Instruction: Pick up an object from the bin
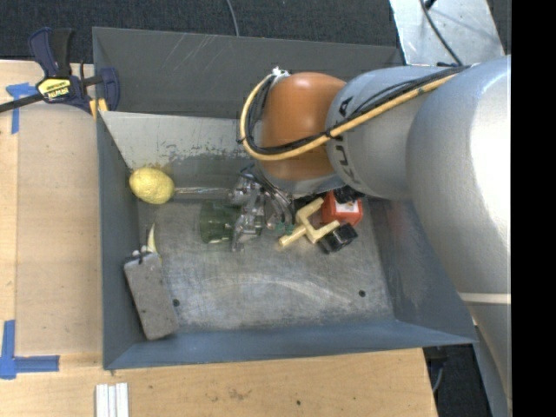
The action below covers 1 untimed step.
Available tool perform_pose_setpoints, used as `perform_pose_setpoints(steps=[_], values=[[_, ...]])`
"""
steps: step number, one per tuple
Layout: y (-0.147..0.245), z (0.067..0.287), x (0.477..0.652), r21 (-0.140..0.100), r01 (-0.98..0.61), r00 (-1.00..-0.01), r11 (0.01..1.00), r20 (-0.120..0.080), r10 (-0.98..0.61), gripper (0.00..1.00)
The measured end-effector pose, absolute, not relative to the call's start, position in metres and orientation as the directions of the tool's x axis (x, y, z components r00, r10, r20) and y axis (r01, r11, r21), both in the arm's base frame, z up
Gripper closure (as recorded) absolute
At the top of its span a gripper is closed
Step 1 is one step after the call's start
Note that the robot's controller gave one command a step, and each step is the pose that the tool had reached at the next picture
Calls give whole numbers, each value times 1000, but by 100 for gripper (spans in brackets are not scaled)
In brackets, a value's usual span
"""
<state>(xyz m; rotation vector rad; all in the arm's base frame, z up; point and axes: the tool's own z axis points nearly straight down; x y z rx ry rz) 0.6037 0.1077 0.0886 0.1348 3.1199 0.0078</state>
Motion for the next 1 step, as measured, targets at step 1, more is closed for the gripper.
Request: perform_pose_setpoints(steps=[1], values=[[108, 89, 604, 6, 87, -996, 996, -19, 87, 100]])
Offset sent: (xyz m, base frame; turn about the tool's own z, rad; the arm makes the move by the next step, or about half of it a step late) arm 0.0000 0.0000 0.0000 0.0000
